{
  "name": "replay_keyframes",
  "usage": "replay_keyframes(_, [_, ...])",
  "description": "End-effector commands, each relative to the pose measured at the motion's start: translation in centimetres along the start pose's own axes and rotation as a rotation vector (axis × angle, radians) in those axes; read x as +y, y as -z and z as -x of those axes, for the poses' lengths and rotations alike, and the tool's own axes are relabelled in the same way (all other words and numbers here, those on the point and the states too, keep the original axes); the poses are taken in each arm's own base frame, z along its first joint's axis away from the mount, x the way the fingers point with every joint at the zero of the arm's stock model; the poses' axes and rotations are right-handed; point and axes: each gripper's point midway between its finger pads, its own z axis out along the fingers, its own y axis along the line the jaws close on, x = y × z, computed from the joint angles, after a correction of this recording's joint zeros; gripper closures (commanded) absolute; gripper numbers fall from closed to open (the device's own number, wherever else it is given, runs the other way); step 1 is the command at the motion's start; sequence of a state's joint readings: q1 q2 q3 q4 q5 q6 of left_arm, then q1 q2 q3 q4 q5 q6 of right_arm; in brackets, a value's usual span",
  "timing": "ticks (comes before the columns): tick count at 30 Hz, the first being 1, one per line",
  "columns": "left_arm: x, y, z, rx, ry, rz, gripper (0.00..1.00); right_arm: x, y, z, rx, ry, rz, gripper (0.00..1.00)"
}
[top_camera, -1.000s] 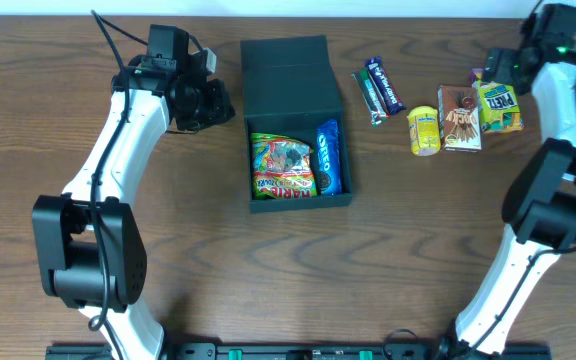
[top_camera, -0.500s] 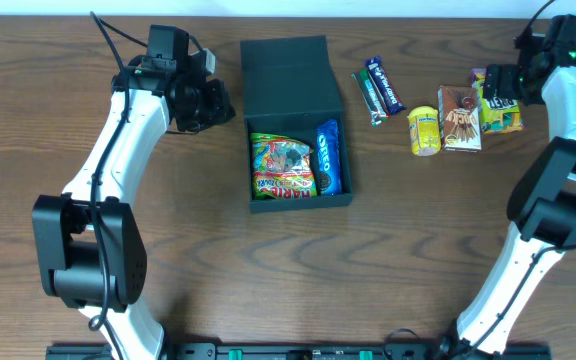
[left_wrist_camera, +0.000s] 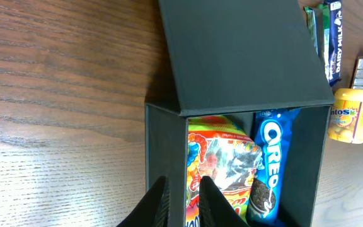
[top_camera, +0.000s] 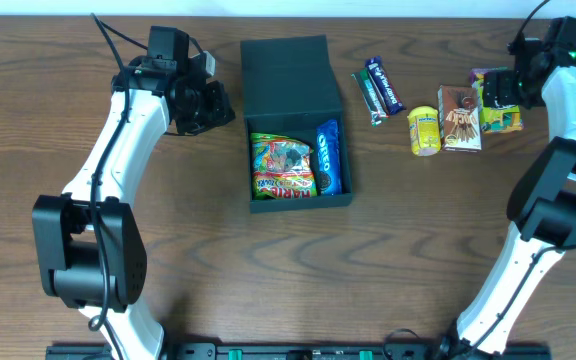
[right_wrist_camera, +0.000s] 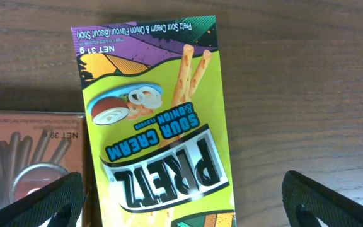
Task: Pack container
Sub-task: 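Reach the right gripper to the yellow Pretz box and grasp it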
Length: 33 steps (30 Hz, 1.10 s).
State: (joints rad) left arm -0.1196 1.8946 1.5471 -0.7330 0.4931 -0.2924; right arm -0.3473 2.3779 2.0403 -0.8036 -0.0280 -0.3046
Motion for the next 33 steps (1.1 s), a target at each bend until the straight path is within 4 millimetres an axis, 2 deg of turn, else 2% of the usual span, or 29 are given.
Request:
replay_keyframes(1, [-0.6,1.0,0.6,-0.029,-0.004,-0.004,0.82,-0.2,-0.8,-0.5,0.022,0.025,-0.011,0.01])
replay_keyframes(7, [-0.6,1.0,0.6,-0.029,-0.004,-0.004,0.82,0.6,-2.0,-1.9,0.07,0.025,0.024,0.01])
replay_keyframes(15, [-0.6,1.0,0.6,-0.029,-0.005,-0.004,0.82,0.8,-2.1,-1.9,0.069,0.032,0.038,0.01])
replay_keyframes(30, [-0.6,1.0,0.6,-0.029,-0.005,-0.004,0.82,1.1,-3.7,-3.0,0.102,0.038,0.049,0.01])
replay_keyframes(33, [-0.6,1.0,0.6,-0.029,-0.005,-0.004,0.82,1.2,-3.8,-3.1,0.106,0.037,0.051,0.05])
